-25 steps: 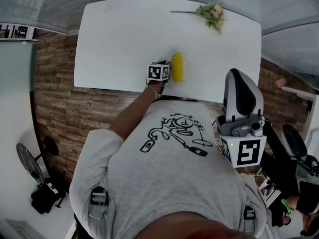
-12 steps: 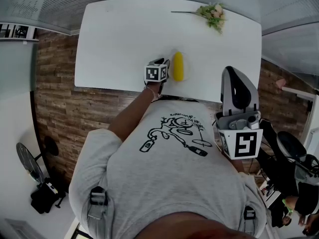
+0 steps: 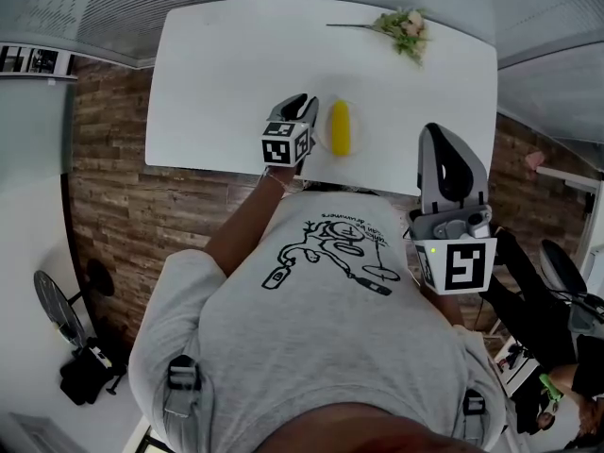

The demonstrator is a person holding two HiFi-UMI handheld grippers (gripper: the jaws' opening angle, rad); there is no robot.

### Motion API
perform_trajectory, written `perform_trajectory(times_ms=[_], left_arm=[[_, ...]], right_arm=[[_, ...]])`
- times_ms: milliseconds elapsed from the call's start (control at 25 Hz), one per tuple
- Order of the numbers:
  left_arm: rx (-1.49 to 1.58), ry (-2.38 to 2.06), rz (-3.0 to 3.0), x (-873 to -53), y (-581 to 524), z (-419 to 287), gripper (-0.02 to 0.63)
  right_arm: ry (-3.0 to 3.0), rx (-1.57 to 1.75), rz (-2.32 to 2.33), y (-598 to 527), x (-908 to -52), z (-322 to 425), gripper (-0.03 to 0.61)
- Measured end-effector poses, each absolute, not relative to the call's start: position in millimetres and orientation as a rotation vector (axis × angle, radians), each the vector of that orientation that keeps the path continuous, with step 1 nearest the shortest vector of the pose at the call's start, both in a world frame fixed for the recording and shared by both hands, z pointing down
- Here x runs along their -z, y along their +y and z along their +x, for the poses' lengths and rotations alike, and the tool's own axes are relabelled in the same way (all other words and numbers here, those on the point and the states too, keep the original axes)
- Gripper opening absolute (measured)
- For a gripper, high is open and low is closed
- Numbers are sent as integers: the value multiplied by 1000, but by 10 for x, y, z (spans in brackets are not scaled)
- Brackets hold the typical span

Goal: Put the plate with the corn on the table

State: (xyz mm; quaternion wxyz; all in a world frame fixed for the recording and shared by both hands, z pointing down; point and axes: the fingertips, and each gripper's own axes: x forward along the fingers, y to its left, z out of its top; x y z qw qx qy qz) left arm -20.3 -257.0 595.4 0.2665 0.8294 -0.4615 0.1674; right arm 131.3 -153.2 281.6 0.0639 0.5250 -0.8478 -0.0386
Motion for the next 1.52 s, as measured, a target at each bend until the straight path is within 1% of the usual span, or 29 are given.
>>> perform_trajectory(times_ms=[560, 880, 1200, 1520], left_arm=[[-113, -1388, 2568, -3980, -2418, -199, 95], [36, -1404, 2666, -3158, -2167, -207, 94], [103, -1422, 2773, -2657, -1972, -122, 95], [93, -1423, 2772, -2677, -1929, -138, 95]], right_arm=[[-2557, 66, 1603, -1579, -2895, 1400, 6], [-2554, 61, 1600, -1588, -2911, 1415, 6], [-2563, 42, 1599, -1648, -2915, 1430, 6], [-2548, 56, 1585, -1571, -2909, 1400, 6]])
